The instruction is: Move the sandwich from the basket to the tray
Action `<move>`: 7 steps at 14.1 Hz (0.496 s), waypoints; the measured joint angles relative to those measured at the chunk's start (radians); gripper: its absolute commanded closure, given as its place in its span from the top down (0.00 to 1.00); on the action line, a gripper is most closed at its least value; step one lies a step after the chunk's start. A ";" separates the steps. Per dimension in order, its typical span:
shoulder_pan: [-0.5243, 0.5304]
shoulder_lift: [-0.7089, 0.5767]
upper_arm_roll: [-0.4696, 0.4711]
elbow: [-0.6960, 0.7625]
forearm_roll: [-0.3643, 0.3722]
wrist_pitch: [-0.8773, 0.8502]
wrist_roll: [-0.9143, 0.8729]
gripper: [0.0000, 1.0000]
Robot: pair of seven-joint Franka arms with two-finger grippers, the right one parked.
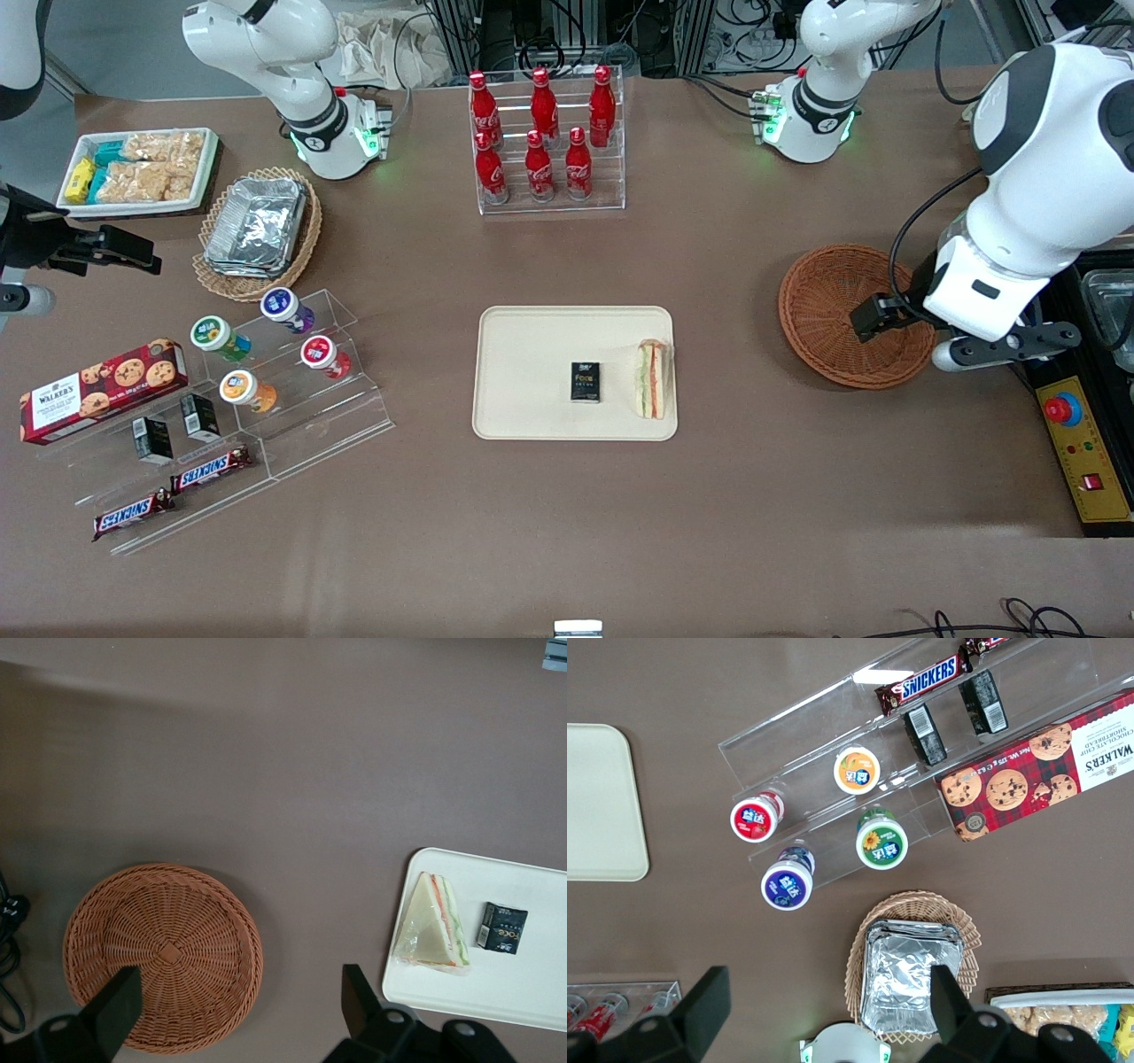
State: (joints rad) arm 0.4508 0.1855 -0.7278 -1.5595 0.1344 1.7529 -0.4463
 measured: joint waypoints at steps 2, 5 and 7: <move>-0.001 -0.016 0.025 0.001 0.000 -0.020 0.018 1.00; -0.001 -0.046 0.103 0.003 -0.022 -0.060 0.140 1.00; -0.004 -0.067 0.181 0.003 -0.042 -0.083 0.274 1.00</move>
State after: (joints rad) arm 0.4468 0.1183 -0.5469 -1.5563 0.0928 1.6695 -0.1726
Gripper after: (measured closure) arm 0.000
